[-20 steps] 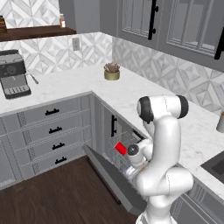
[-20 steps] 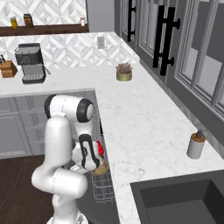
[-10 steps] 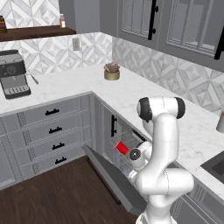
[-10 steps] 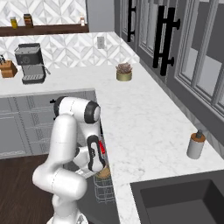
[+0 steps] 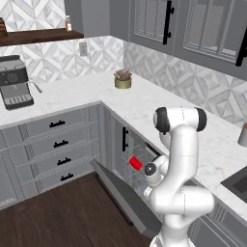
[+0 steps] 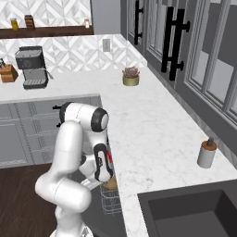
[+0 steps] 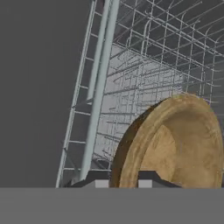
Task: Pick up the cup and bowl from the counter, place them in the dishwasher, and close the dishwasher door.
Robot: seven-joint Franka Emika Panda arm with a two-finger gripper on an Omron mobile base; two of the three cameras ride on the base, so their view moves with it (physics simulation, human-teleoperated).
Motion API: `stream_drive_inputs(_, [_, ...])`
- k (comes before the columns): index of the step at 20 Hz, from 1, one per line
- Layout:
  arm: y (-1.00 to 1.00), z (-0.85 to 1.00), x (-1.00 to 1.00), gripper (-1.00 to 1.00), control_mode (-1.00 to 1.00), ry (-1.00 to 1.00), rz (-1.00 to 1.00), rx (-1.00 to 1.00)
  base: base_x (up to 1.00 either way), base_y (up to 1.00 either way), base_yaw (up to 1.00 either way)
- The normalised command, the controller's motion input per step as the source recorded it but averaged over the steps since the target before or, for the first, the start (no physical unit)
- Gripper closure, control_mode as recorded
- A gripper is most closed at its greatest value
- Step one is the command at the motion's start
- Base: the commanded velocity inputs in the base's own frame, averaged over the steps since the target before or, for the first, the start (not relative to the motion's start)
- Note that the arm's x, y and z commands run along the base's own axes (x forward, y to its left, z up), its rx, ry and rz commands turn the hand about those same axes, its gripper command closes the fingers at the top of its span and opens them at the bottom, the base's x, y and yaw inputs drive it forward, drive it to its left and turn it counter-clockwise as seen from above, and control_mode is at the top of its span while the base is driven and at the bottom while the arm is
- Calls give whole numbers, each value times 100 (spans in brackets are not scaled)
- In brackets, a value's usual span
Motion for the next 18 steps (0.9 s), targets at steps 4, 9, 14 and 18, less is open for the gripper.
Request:
stream_drive_inputs(4, [11, 3, -3, -100, -100, -6, 0, 0, 0, 0, 0])
stream_drive_inputs(9, [16, 74, -51, -100, -100, -19, 0, 0, 0, 0, 0])
stream_drive_inputs(14, [35, 100, -43, -100, -100, -9, 0, 0, 0, 0, 0])
stream_drive_inputs(18, [23, 100, -45, -100, -100, -2, 0, 0, 0, 0, 0])
